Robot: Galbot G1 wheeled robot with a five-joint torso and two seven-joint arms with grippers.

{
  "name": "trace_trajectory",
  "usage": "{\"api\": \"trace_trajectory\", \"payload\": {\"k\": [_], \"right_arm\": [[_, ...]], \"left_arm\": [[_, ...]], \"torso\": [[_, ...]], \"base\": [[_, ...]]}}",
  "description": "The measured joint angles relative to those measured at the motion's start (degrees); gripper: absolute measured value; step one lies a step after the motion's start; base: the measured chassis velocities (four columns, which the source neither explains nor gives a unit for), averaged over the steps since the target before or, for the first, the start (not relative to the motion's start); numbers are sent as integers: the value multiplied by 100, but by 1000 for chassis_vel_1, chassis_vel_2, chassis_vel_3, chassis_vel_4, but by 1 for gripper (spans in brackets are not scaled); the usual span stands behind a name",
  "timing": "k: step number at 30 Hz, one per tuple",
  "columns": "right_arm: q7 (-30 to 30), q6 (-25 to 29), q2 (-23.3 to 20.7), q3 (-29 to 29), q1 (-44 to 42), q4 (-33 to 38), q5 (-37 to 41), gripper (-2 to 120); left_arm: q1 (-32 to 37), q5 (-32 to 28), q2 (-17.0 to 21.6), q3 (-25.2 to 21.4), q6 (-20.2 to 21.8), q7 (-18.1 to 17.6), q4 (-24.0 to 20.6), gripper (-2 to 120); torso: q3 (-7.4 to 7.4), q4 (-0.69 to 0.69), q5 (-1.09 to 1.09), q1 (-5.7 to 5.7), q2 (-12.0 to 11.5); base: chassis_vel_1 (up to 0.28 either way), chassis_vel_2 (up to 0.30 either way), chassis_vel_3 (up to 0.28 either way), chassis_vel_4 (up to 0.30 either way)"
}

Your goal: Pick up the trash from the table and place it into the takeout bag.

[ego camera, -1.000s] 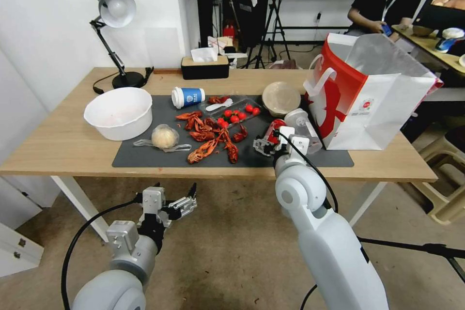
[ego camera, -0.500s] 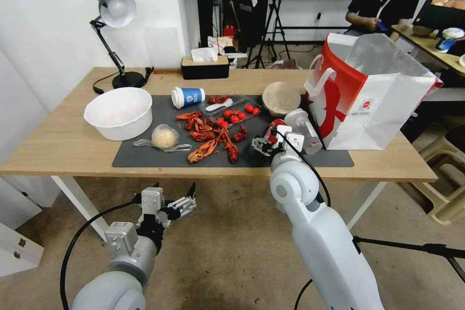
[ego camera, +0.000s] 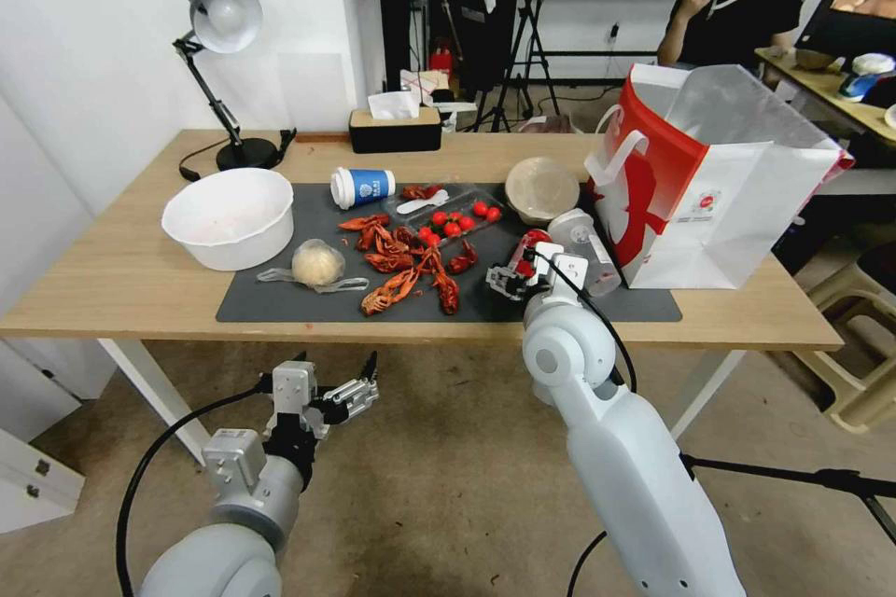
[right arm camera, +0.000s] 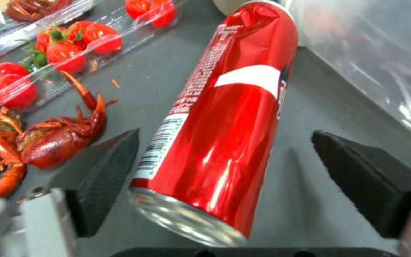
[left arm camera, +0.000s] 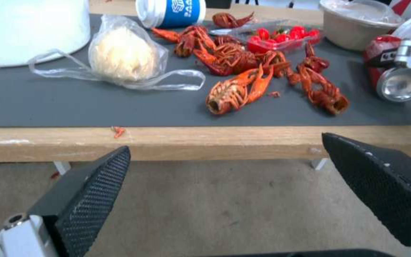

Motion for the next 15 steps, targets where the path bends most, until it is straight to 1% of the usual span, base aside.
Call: {"api": "trace_trajectory", "payload": {"k": [3, 4, 5, 7, 8, 9, 10, 11, 12, 15], "right_arm": [[3, 2, -3, -1, -5, 12, 31, 76], [4, 2, -5, -1, -6, 12, 35, 73], [4, 2, -5, -1, -6, 12, 35, 73], [3, 4, -23, -1, -13, 15, 49, 62], [5, 4, -25, -1, -16, 19, 53, 59], [5, 4, -25, -1, -16, 19, 53, 59], [5, 5, -27, -1, -17, 21, 59, 55], [5, 6, -29, -1, -21, 31, 64, 49], [-1, 8, -31, -1, -27, 44, 63, 46], [-90, 8, -57, -9, -61, 94, -26, 44]], "left_arm": [[0, 4, -3, -4, -7, -2, -4, 100], [1, 5, -5, -5, -13, -4, -4, 100], [1, 5, -5, -5, -13, -4, -4, 100], [6, 10, -17, -6, -28, -7, -2, 100], [7, 12, -23, -7, -30, -7, -2, 100], [7, 12, -23, -7, -30, -7, -2, 100], [8, 14, -26, -8, -35, -8, -2, 100], [13, 18, -30, -8, -49, -9, -2, 100], [16, 22, -33, -8, -57, -13, -2, 100], [28, 40, -38, -8, -72, -22, -2, 100]], "torso": [[0, 0, 0, 0, 0], [0, 0, 0, 0, 0], [0, 0, 0, 0, 0], [0, 0, 0, -1, 0], [0, 0, 0, -1, 0], [0, 0, 0, -1, 0], [0, 0, 0, -1, 0], [0, 0, 0, -1, 0], [0, 0, 0, -1, 0], [0, 0, 0, -1, 0]], "base": [[0, 0, 0, 0], [0, 0, 0, 0], [0, 0, 0, 0], [0, 0, 0, 0], [0, 0, 0, 0], [0, 0, 0, 0], [0, 0, 0, 0], [0, 0, 0, 0], [0, 0, 0, 0], [0, 0, 0, 0]]}}
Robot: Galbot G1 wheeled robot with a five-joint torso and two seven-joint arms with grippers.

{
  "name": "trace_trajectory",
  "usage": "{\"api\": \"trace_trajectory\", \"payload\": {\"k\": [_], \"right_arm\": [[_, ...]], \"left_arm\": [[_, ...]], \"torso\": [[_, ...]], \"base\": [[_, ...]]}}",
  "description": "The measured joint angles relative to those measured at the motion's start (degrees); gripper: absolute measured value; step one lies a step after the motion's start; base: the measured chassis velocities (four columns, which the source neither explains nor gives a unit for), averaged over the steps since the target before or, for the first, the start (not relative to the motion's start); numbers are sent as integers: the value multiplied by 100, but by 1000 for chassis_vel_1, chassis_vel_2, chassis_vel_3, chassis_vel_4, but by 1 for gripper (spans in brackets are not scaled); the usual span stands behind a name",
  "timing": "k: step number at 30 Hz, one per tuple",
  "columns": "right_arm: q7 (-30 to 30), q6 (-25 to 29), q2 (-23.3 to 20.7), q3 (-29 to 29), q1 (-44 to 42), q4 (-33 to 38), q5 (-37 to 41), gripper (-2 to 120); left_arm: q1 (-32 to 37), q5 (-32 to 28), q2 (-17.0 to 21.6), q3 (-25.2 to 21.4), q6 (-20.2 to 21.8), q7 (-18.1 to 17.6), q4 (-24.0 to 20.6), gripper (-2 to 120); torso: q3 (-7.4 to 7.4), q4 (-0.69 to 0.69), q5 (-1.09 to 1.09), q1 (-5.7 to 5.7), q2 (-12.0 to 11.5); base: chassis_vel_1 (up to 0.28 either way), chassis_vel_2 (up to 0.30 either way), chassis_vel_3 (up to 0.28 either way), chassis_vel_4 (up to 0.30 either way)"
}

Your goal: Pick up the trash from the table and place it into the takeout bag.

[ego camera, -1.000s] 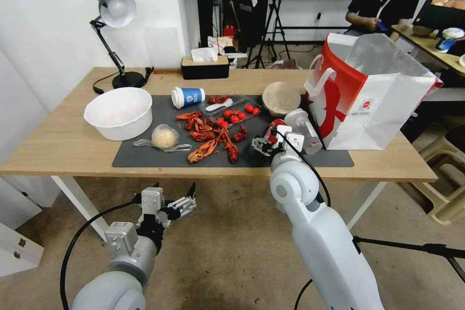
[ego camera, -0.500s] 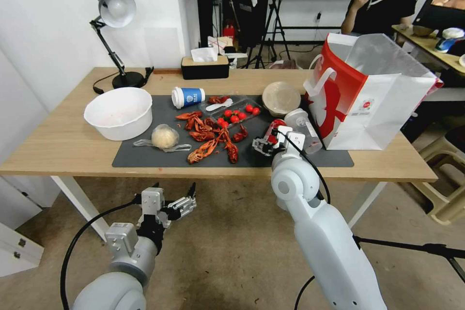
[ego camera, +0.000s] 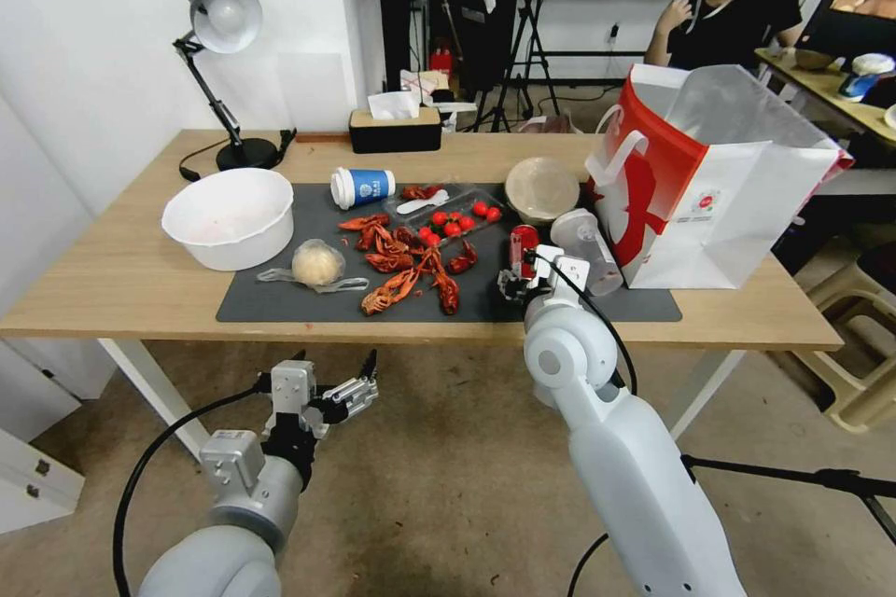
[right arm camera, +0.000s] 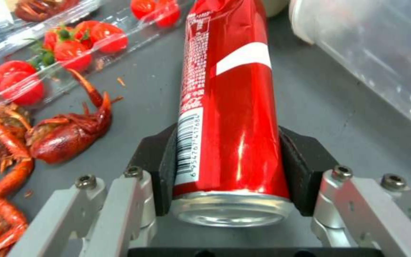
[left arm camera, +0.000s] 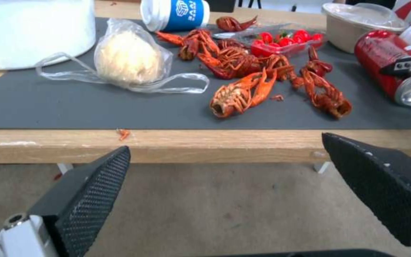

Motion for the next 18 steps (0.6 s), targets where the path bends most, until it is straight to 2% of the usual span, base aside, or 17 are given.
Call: {"api": "trace_trajectory", "payload": {"k": [4, 6, 8, 10, 12, 15, 16, 18], "right_arm": [[-239, 1, -98, -19, -34, 145, -205, 43], [-648, 5, -344, -20, 9, 349, -421, 43], [-722, 6, -401, -17, 38, 383, -432, 43], [-1147, 9, -756, 43, 240, 522, -572, 42], [-1238, 9, -826, 60, 293, 535, -636, 41], [-1625, 11, -1223, 161, 723, 610, -825, 39], [-1625, 11, -1223, 161, 723, 610, -825, 39], [-1708, 13, -1520, 247, 1176, 682, -622, 36]], "left_arm": [[14, 12, -1, -3, -3, -6, -11, 100], [27, 15, 3, -16, -7, -14, -35, 100], [28, 15, 4, -17, -9, -15, -37, 100], [36, 16, 4, -26, -13, -18, -42, 100], [37, 16, 2, -26, -14, -18, -42, 100], [45, 27, -16, -28, -18, -19, -45, 100], [45, 27, -16, -28, -18, -19, -45, 100], [60, 47, -37, -34, -18, -19, -59, 100]], "torso": [[0, 0, 0, 0, 0], [0, -1, 1, 0, 0], [0, 0, 1, 0, 0], [0, 0, 0, 0, 1], [0, -1, 1, 0, 1], [0, -1, 1, 0, 1], [0, -1, 1, 0, 1], [0, 0, 0, 0, 1]], "base": [[0, 0, 0, 0], [0, 0, 0, 0], [0, 0, 0, 0], [0, 0, 0, 0], [0, 0, 0, 0], [0, 0, 0, 0], [0, 0, 0, 0], [0, 0, 0, 0]]}}
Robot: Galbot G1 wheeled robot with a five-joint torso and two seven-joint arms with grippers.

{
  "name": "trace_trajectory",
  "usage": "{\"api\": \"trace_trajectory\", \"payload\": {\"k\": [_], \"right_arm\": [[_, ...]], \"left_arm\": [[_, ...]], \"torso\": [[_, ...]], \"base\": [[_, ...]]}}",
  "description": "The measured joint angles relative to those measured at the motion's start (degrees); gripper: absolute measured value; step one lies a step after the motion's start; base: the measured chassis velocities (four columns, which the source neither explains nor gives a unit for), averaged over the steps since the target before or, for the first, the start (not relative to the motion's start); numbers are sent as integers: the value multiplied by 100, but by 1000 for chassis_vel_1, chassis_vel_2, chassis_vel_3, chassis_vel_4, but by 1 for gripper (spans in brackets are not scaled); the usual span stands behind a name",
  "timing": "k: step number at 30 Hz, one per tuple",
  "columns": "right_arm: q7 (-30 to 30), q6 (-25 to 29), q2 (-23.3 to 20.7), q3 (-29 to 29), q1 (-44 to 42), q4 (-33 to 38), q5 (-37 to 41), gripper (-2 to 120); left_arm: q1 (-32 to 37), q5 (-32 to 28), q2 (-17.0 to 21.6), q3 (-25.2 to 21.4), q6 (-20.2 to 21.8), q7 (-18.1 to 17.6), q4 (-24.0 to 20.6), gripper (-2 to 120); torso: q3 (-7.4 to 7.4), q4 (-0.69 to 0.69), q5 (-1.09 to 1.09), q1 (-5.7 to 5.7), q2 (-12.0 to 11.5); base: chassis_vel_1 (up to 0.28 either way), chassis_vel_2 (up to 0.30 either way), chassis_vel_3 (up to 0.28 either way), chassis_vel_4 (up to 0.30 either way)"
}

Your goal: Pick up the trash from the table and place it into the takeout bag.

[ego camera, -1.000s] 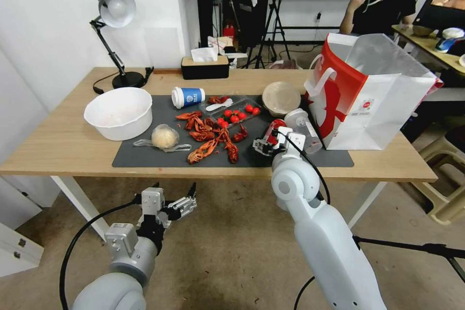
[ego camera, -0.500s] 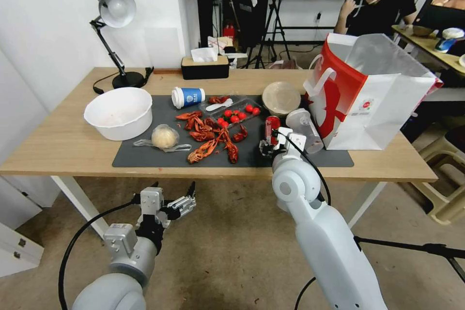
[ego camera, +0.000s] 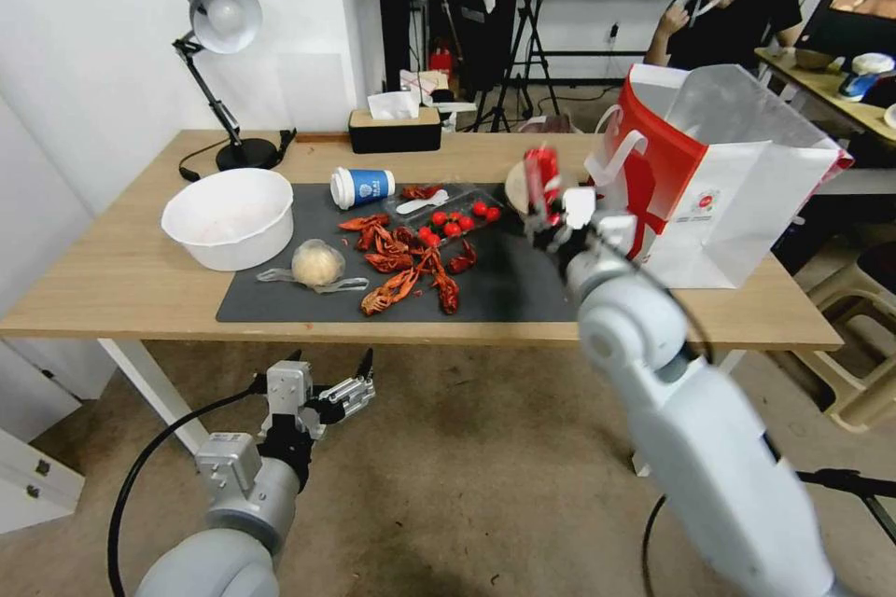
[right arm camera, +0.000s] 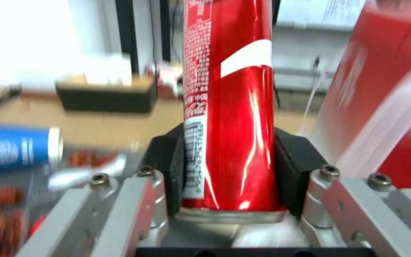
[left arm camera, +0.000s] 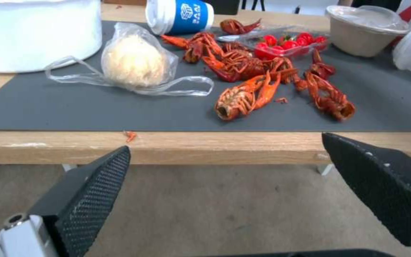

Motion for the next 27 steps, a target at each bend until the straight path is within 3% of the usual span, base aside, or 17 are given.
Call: {"api": "trace_trajectory", "payload": {"k": [9, 11, 24, 27], "right_arm": [[360, 1, -703, 275, 1189, -88, 1187, 20], [696, 2, -1052, 652, 1496, -439, 1740, 7], [1244, 0, -1546, 1268, 1205, -777, 2246, 5], [1295, -1, -1625, 1344, 1109, -821, 2396, 10]], "left_arm": [[31, 7, -11, -51, -11, 2, -26, 100], [45, 24, -31, -23, -35, 2, -28, 100], [60, 60, -18, 24, -48, 13, -47, 100], [63, 73, -22, 39, -49, 24, -54, 100]], "torso": [[0, 0, -1, 0, 0], [0, -1, 1, 1, 0], [0, -1, 0, 0, 0], [0, -1, 1, 0, 0]], "base": [[0, 0, 0, 0], [0, 0, 0, 0], [0, 0, 0, 0], [0, 0, 0, 0]]}}
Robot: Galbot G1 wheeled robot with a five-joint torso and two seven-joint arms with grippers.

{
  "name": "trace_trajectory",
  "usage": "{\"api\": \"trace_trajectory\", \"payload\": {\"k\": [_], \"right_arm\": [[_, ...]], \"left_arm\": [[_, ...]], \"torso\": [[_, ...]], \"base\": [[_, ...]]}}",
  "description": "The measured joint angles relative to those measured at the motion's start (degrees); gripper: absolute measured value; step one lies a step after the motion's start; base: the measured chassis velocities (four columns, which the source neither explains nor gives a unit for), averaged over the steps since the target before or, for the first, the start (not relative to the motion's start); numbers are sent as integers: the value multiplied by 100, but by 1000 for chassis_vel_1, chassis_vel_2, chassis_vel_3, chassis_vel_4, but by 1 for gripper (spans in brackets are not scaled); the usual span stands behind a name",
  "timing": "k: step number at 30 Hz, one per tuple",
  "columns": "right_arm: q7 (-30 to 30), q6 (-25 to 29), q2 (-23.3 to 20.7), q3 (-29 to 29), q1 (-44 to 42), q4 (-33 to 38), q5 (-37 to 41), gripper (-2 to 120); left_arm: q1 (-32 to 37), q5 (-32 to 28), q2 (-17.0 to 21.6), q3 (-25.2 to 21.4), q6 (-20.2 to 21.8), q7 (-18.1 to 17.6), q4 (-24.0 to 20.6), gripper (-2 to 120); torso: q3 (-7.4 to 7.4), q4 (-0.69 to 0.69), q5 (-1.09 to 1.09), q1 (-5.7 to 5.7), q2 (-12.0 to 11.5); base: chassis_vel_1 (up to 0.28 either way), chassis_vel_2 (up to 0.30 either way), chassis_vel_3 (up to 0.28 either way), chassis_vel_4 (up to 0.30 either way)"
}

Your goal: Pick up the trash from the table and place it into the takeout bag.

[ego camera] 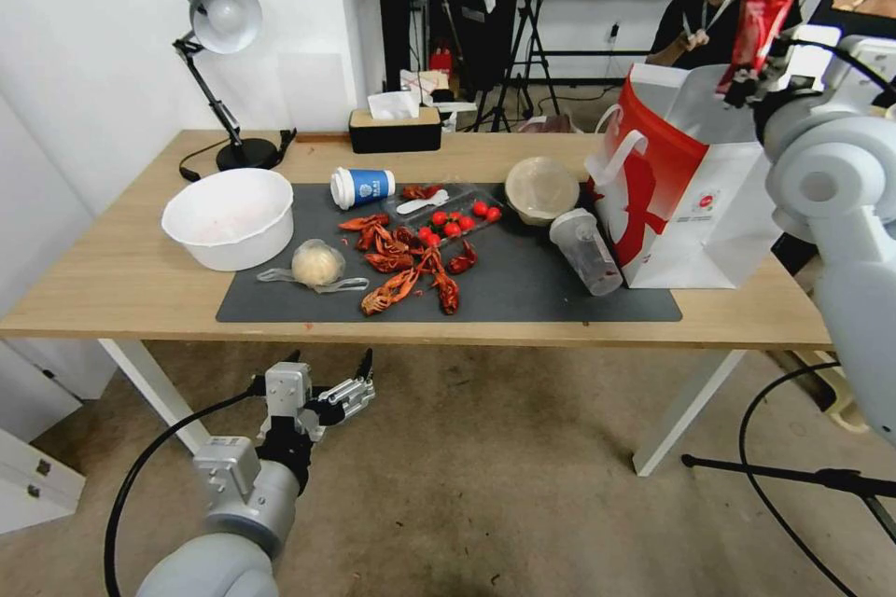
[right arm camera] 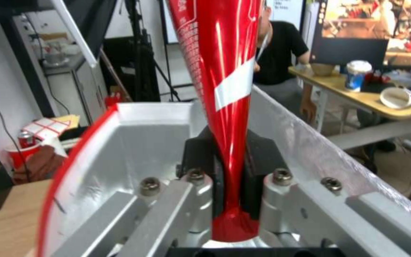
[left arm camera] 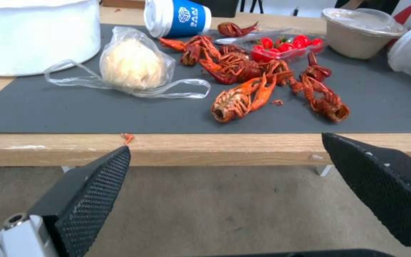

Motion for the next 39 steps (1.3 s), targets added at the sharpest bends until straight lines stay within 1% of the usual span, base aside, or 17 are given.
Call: {"api": "trace_trajectory", "payload": {"k": [2, 3, 6, 7, 10, 11, 13, 15, 16, 19, 20, 21, 24, 31, 35, 36, 39], "right_arm": [[3, 0, -14, 44, -51, -27, 36, 20], [3, 0, -14, 44, -51, -27, 36, 20], [24, -2, -24, 76, -103, -41, 87, 35], [24, -2, -24, 76, -103, -41, 87, 35], [49, -2, -14, 64, -116, -41, 112, 49], [49, -2, -14, 64, -116, -41, 112, 49], [51, -3, 17, 42, -141, -22, 112, 60], [51, -3, 29, 36, -160, -3, 112, 64], [56, -3, 44, 32, -183, 24, 112, 70], [62, -3, 63, 32, -214, 69, 121, 78], [47, -3, 69, 33, -222, 84, 121, 85], [47, -3, 69, 33, -222, 84, 121, 85], [-97, -2, 79, 66, -239, 182, 131, 98], [-412, 121, 36, 97, -237, 358, 66, 100], [-1059, 338, -87, 185, -385, 595, -88, 100], [-1059, 338, -87, 185, -385, 595, -88, 100], [-1776, 770, -258, 283, -814, 946, -222, 100]], "left_arm": [[6, 9, -2, 3, -1, 6, -7, 100], [6, 9, -2, 3, -1, 6, -7, 100], [33, 34, -3, 5, -29, 10, -31, 100], [33, 34, -3, 5, -29, 10, -31, 100], [64, 58, -6, 2, -64, 13, -39, 100], [64, 58, -6, 2, -64, 13, -39, 100], [72, 64, -10, 2, -77, 15, -44, 100], [72, 65, -10, 2, -80, 15, -51, 100], [72, 65, -7, -1, -81, 16, -58, 100], [70, 60, 15, -18, -81, 18, -63, 100], [67, 59, 24, -28, -81, 18, -64, 100], [67, 59, 24, -28, -81, 18, -64, 100], [67, 53, 0, -25, -81, 19, -64, 100], [50, 52, -25, -10, -83, 21, -55, 100], [38, 34, -5, -28, -84, 23, -43, 100], [38, 34, -5, -28, -84, 23, -43, 100], [21, 26, -5, -24, -85, 23, -26, 100]], "torso": [[0, 0, 0, 0, 0], [0, 0, 0, 0, 0], [0, 1, 0, 0, 0], [0, 1, 0, 0, 0], [0, 0, -2, 0, 0], [0, 0, -2, 0, 0], [0, 1, -1, 0, 0], [0, 1, -1, 0, 0], [0, 1, -1, 0, 0], [0, 0, -1, 0, -1], [0, 1, -1, 0, -1], [0, 1, -1, 0, -1], [0, 0, -1, 0, -1], [0, 1, -1, 0, -1], [0, 1, -1, 0, -1], [0, 1, -1, 0, -1], [0, 0, 0, 0, -1]], "base": [[0, 0, 0, 0], [0, 0, 0, 0], [0, 0, 0, 0], [0, 0, 0, 0], [0, 0, 0, 0], [0, 0, 0, 0], [0, 0, 0, 0], [0, 0, 0, 0], [0, 0, 0, 0], [0, 0, 0, 0], [0, 0, 0, 0], [0, 0, 0, 0], [0, 0, 0, 0], [0, 0, 0, 0], [0, 0, 0, 0], [0, 0, 0, 0], [0, 0, 0, 0]]}}
